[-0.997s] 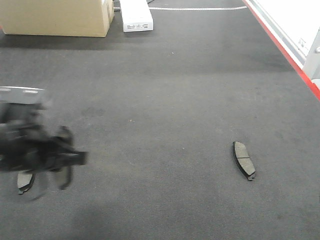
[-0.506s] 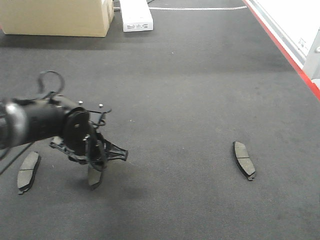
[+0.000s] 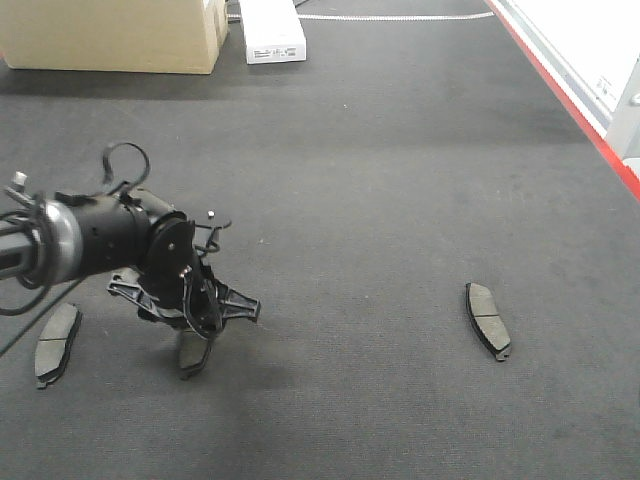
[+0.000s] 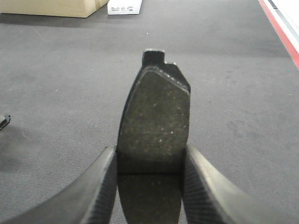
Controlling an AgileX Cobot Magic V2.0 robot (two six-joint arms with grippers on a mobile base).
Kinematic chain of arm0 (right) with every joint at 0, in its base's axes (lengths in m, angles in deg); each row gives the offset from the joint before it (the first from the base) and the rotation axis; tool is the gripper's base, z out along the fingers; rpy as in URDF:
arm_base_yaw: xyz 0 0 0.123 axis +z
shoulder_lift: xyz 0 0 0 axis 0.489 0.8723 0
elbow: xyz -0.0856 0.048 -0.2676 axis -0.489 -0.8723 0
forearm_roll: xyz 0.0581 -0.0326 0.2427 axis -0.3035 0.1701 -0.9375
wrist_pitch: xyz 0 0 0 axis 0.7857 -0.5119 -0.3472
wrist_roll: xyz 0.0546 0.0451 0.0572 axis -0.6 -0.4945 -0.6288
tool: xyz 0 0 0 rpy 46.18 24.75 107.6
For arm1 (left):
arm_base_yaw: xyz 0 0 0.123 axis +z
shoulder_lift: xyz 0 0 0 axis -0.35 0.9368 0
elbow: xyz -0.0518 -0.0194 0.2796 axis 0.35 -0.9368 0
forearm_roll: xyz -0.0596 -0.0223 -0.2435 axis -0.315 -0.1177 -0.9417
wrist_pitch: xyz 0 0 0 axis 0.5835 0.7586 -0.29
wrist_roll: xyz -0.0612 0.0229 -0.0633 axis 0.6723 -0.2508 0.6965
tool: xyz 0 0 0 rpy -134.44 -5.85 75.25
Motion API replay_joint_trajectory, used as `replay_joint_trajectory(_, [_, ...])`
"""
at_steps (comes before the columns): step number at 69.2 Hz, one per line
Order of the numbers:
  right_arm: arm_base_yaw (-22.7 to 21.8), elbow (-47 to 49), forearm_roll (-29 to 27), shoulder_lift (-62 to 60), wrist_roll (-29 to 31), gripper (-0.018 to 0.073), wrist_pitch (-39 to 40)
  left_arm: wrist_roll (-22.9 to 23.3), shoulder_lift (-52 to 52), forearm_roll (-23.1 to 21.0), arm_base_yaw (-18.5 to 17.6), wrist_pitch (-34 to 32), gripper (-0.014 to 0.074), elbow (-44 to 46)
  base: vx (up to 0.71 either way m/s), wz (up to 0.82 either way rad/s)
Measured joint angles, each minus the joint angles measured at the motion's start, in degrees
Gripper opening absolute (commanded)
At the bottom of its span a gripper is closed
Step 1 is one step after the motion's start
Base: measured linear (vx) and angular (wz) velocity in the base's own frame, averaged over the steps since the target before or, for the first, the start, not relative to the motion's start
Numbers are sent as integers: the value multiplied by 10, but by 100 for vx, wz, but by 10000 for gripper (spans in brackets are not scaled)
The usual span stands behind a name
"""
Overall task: Move and align brake pads A on conveyor
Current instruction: 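Lower the left gripper's brake pad onto the belt beside the nearer pad, then open the left gripper and raise it off the placed pad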
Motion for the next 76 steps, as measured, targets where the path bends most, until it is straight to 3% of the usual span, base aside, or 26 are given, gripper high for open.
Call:
replay_joint_trajectory(23, [0,0,0,0,0,-3,0,-21,-194,22,0,21,423,-33,0,0])
replay_joint_trajectory(34, [0,0,0,0,0,-3,0,-28,-323,41,0,16,423,-98,0,0])
replay_joint_trajectory(76, [0,0,0,0,0,-3,0,-73,-827,42,0,-22,423,-359,0,0])
